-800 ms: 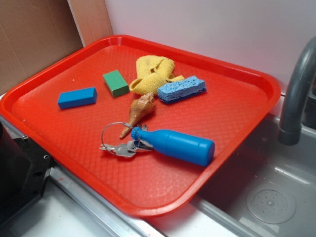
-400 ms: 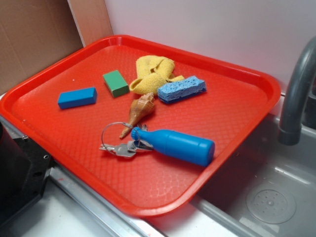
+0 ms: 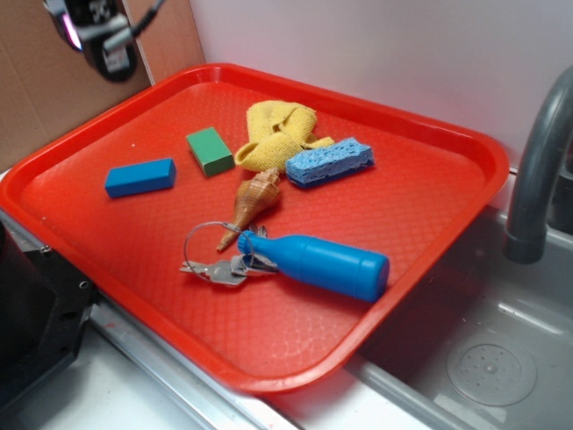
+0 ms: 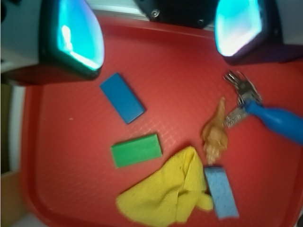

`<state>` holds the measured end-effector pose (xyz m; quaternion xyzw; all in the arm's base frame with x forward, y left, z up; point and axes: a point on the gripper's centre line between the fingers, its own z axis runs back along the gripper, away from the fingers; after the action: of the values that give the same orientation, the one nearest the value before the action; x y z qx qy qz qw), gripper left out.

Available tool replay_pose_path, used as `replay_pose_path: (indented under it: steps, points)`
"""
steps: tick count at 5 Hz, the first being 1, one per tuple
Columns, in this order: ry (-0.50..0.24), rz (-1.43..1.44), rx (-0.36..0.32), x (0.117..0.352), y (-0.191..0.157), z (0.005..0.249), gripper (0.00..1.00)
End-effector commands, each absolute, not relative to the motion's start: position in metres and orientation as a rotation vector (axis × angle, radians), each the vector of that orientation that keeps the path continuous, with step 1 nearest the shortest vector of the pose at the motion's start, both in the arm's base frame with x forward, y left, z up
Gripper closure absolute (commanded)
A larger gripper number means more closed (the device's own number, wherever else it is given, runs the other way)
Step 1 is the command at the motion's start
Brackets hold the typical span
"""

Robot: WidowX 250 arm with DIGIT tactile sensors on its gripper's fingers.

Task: Grab the blue block.

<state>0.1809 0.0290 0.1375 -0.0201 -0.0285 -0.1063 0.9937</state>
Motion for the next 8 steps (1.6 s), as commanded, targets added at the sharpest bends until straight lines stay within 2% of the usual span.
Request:
replay_pose_path:
  steps: [1,2,3,4,5,6,8]
  points:
    - [-0.122,-0.333,-0.015,0.177,0.069,0.099,0.0]
    - [-0.082,-0.368,-0.04,0.184,0.072,0.066,0.0]
    - [-0.031,-0.458,0.03,0.19,0.061,0.032,0.0]
    - [0.005,-0.499,0.103,0.18,0.051,0.022,0.76]
    - [-0.009,-0.484,0.102,0.176,0.051,0.03,1.0]
    - [-0.053,-0.467,0.082,0.181,0.044,0.067,1.0]
    - [-0.075,-0.322,0.089,0.177,0.005,0.167,1.0]
